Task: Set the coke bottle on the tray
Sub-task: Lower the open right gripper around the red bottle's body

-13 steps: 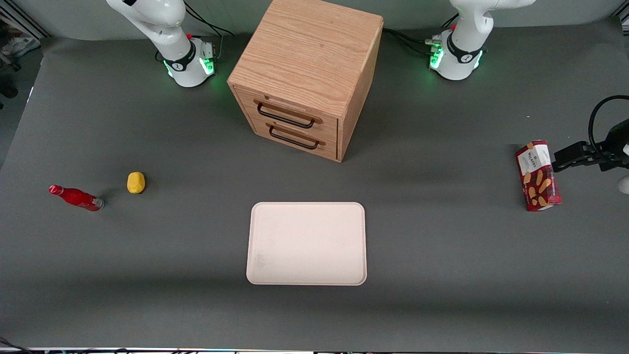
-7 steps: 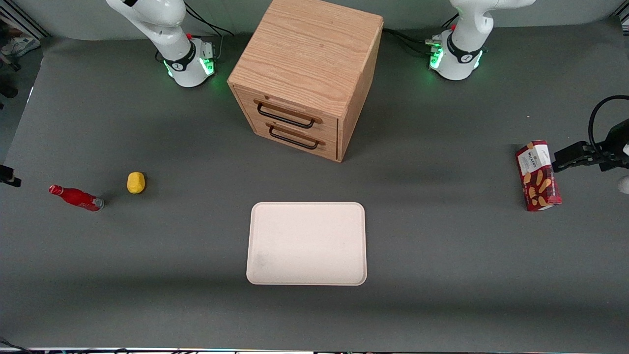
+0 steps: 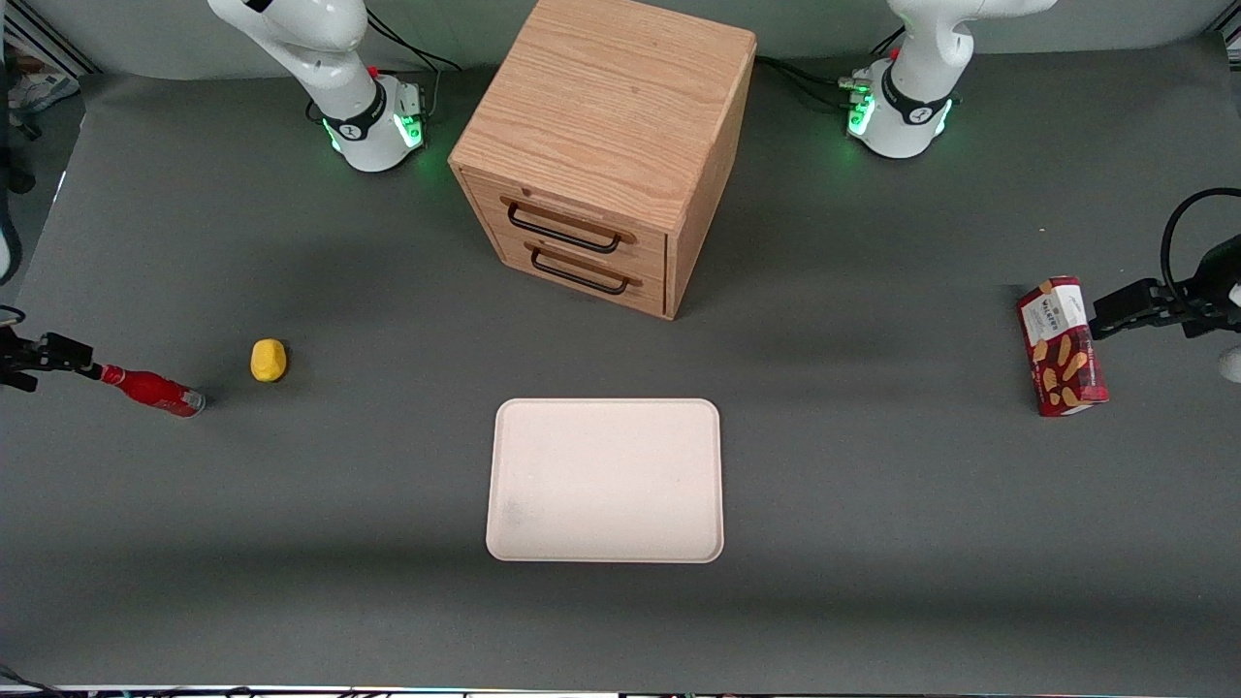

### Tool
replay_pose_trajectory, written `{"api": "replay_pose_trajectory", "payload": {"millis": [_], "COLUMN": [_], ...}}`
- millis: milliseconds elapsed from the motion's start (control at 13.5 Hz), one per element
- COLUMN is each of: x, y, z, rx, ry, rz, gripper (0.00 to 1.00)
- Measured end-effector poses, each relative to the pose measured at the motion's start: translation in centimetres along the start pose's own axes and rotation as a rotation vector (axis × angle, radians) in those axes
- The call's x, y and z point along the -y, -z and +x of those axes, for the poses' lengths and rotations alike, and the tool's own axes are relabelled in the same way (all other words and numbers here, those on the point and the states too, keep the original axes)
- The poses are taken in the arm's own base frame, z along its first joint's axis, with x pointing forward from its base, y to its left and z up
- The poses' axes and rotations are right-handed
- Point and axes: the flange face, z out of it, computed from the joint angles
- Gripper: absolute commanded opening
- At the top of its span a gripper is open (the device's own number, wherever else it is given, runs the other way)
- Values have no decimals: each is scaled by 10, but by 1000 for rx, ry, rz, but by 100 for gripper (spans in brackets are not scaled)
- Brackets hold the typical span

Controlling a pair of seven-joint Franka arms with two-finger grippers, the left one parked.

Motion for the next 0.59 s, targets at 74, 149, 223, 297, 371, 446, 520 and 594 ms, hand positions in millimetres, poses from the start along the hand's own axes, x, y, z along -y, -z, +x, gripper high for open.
{"api": "replay_pose_trajectory", "payload": {"millis": [74,149,223,297,371,446,520,594], "x": [2,3,4,5,6,6,6,6], "y": [-10,-18,-25,-29,-31,-32,-33,-35], "z": [-4,-8,-11,-13,-14,-15,-16,-17], "rx": [-3,-8,-10,-10,-12,-12,-12,-14], "ry": [-3,-7,-13,-16,-18,-17,-14,-13], "rz": [-4,-5,-3,-1,-1,0,2,6], "gripper": [100,100,100,100,100,100,100,100]}}
